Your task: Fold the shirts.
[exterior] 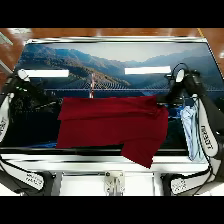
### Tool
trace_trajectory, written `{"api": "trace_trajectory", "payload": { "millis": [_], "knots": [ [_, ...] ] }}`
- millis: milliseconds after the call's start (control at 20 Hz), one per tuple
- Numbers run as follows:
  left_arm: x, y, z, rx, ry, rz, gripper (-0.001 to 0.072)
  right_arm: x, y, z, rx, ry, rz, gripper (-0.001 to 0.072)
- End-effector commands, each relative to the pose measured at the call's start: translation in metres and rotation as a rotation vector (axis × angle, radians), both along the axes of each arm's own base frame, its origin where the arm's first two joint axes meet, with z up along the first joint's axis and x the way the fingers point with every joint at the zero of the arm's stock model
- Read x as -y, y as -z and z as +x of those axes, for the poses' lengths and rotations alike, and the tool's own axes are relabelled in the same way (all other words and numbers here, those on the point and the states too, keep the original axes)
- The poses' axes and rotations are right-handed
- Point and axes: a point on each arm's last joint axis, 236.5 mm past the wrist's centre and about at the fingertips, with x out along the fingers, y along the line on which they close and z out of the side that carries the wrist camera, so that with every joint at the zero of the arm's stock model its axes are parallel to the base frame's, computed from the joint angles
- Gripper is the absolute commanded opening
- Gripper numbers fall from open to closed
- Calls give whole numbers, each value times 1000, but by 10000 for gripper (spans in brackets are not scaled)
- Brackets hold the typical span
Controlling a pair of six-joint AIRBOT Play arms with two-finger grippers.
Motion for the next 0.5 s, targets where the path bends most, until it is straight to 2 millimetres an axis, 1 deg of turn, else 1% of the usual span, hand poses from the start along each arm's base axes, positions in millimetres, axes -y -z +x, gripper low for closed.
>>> {"api": "trace_trajectory", "payload": {
  "millis": [0,50,100,150,250,300,350,450],
  "knots": [
    [-22,-30,-33,-13,-62,-12,554,42,-47,-51,-103,-13,-50,615],
    [-25,-30,-58,-34,-79,-21,619,42,-51,-62,-87,49,31,615],
    [-26,-25,-84,-55,-89,-32,669,42,-51,-77,-77,97,111,615],
    [-24,-15,-110,-63,-101,-40,676,47,-47,-92,-73,135,152,615],
    [-19,5,-151,-50,-128,-52,675,59,-33,-127,-86,230,180,616],
    [-19,14,-163,-37,-156,-47,674,62,-25,-141,-87,268,186,616],
    [-19,22,-170,-24,-191,-44,672,62,-20,-149,-82,288,195,616],
    [-8,33,-173,-12,-261,-90,668,59,-11,-158,-71,315,212,616]
  ]
}}
